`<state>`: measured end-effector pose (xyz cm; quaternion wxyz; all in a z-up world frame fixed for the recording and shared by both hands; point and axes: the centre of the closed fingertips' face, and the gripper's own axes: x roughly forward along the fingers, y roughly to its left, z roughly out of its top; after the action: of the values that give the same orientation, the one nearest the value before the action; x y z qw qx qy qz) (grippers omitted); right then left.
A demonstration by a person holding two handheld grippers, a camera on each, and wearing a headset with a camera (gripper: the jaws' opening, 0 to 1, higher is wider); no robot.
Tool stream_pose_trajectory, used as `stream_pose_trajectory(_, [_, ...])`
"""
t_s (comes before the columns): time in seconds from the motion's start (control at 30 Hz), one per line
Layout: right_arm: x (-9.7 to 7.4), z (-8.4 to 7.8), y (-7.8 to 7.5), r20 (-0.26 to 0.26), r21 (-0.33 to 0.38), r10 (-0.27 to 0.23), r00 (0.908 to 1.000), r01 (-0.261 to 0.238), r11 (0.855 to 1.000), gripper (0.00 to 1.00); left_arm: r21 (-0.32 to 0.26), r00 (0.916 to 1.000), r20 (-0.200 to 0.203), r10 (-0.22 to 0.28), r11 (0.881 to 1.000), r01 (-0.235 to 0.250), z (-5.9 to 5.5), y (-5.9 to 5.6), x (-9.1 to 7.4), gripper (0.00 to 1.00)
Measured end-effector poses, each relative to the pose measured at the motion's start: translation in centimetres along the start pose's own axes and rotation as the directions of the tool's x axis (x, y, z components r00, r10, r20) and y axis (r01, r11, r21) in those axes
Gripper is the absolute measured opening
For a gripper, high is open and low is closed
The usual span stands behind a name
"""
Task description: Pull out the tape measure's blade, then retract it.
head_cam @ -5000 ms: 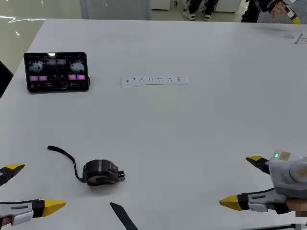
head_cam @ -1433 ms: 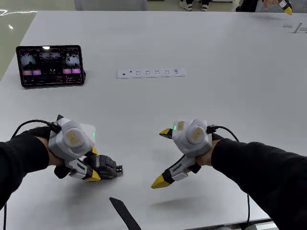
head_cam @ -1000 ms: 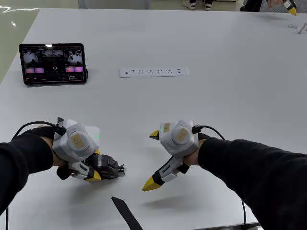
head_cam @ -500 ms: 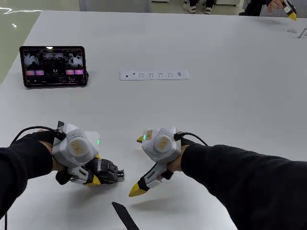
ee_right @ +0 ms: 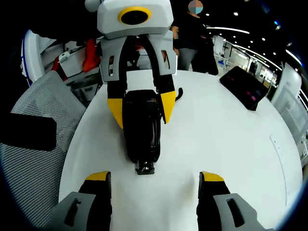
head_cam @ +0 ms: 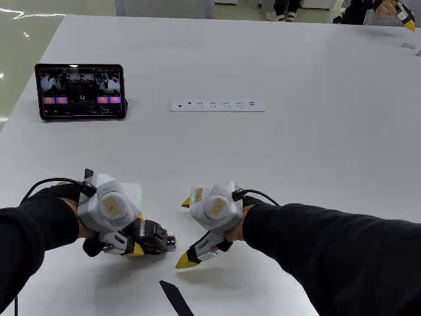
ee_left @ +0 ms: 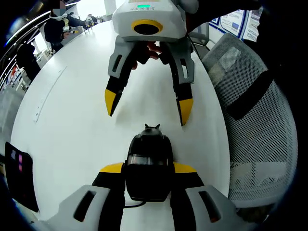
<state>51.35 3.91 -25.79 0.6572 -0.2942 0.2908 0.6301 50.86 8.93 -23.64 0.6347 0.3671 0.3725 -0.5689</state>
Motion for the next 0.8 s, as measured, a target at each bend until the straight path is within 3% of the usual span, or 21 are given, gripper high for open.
stream_pose_trajectory(0.37, [0.9,0.6,0.4,0.012,-0.002,0.03,0.9995,-0.03,1.0,0.41,0.001,1.0,-0.001,-0.003,1.0,0.003,-0.1,0.1,0.0,0.31])
stream_pose_trajectory(0.8, [1.8,0.5,1.2,-0.021,-0.044,0.056,0.9982,-0.057,0.997,0.12,-0.001,1.0,-0.001,-0.003,1.0,0.003,-0.1,0.1,0.0,0.3])
